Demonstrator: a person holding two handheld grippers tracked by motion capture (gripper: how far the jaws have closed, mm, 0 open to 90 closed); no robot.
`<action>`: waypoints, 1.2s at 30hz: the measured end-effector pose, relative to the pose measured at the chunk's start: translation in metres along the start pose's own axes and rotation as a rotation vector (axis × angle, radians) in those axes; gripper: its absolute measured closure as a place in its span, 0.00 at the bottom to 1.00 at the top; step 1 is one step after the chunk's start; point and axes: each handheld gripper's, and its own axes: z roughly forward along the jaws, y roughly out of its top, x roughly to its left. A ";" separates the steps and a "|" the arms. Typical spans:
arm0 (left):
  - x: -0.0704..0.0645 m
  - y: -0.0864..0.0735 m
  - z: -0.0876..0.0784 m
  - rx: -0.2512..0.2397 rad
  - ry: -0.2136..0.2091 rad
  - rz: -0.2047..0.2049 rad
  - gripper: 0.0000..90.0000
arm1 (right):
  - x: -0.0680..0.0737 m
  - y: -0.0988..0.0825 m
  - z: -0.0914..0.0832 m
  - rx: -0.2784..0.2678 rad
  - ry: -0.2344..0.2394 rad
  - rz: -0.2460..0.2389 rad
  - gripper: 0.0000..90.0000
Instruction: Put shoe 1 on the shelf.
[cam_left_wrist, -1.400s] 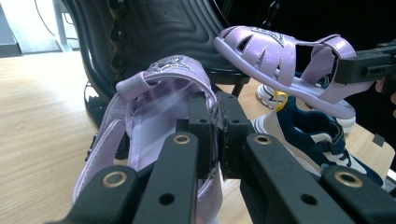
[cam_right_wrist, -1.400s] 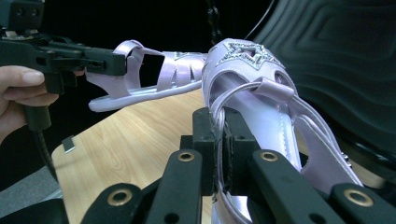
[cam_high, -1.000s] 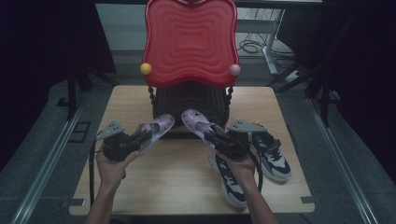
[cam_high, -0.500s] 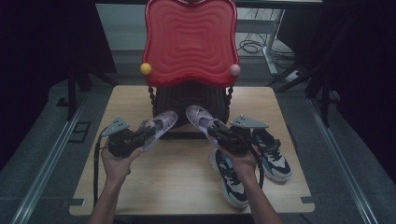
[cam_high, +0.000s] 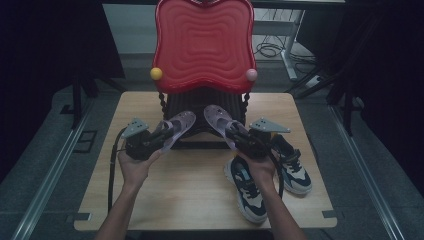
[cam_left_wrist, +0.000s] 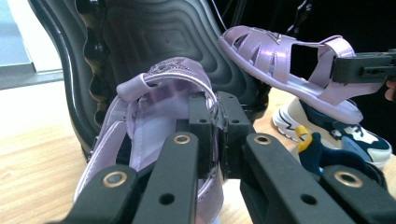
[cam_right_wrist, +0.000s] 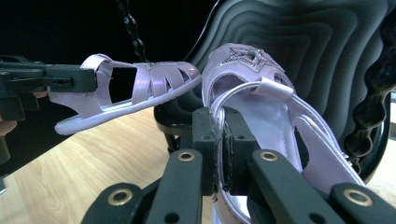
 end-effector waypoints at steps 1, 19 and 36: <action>0.000 0.000 0.001 -0.001 0.004 0.002 0.96 | -0.001 0.000 0.001 -0.002 -0.002 -0.002 0.96; 0.000 0.012 0.021 -0.044 0.015 0.003 0.96 | -0.007 0.008 0.017 -0.017 -0.039 0.000 0.96; -0.001 0.021 0.041 -0.077 0.038 0.028 0.96 | -0.014 0.013 0.035 -0.039 -0.081 0.016 0.95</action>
